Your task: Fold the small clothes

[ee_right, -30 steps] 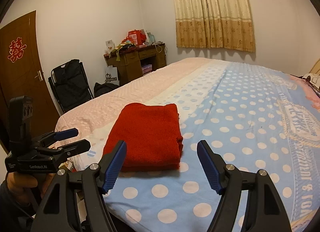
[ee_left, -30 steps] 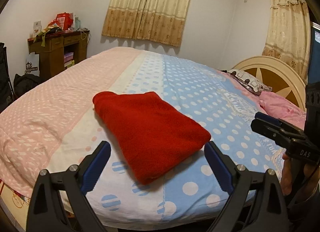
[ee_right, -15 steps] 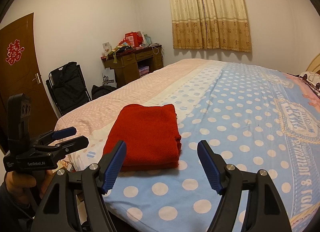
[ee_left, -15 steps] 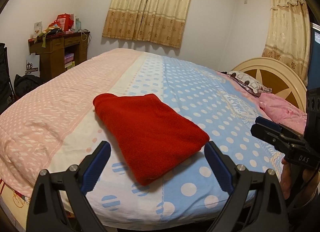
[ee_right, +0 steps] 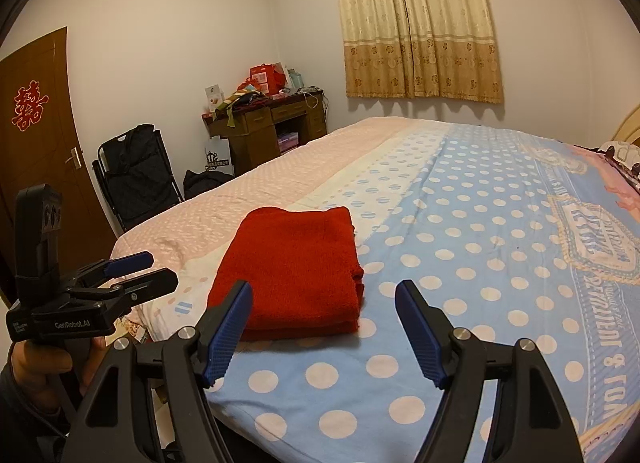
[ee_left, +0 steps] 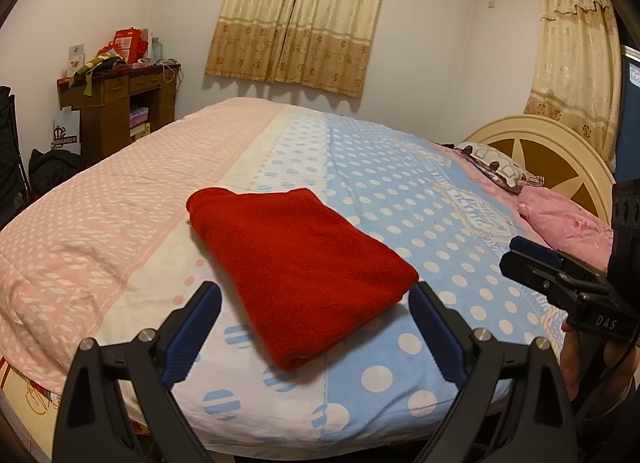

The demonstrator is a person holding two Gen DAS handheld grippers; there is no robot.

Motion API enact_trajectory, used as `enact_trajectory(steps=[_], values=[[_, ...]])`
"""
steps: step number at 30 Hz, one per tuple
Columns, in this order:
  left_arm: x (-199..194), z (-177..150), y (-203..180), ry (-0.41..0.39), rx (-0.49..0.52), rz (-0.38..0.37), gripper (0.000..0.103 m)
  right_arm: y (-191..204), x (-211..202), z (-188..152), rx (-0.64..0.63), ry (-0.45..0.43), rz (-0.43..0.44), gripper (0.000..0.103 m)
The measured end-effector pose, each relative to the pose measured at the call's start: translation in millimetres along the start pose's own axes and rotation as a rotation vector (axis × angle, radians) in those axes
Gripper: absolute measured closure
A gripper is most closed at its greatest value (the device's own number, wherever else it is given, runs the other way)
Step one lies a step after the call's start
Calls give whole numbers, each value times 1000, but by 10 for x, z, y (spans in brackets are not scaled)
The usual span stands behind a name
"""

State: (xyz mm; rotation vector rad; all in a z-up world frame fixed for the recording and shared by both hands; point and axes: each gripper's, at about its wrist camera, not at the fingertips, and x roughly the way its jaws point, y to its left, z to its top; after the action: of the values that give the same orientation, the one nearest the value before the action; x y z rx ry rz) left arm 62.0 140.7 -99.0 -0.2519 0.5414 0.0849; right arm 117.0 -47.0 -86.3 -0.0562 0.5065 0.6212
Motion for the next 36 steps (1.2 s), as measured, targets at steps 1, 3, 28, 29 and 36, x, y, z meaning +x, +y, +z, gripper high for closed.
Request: enact_trajectory(steps=[1,3,28,29,36], values=[[0,-1,-1,0,0,0,6,-3,-2,-1,0,0,0,28],[-6,7,-9,0,2,-1,6,12,4,-11,1,2,2,28],[-112,96,-22,-71,38,79,0,62,-5,-16,-2,-17,5,28],[-110,100,-17,-72,37,81,0,68,-2,-17,-3,-16,5,28],[-44,56,-27,-58,58,89,0,109,3,-44,-13,-13,13,28]])
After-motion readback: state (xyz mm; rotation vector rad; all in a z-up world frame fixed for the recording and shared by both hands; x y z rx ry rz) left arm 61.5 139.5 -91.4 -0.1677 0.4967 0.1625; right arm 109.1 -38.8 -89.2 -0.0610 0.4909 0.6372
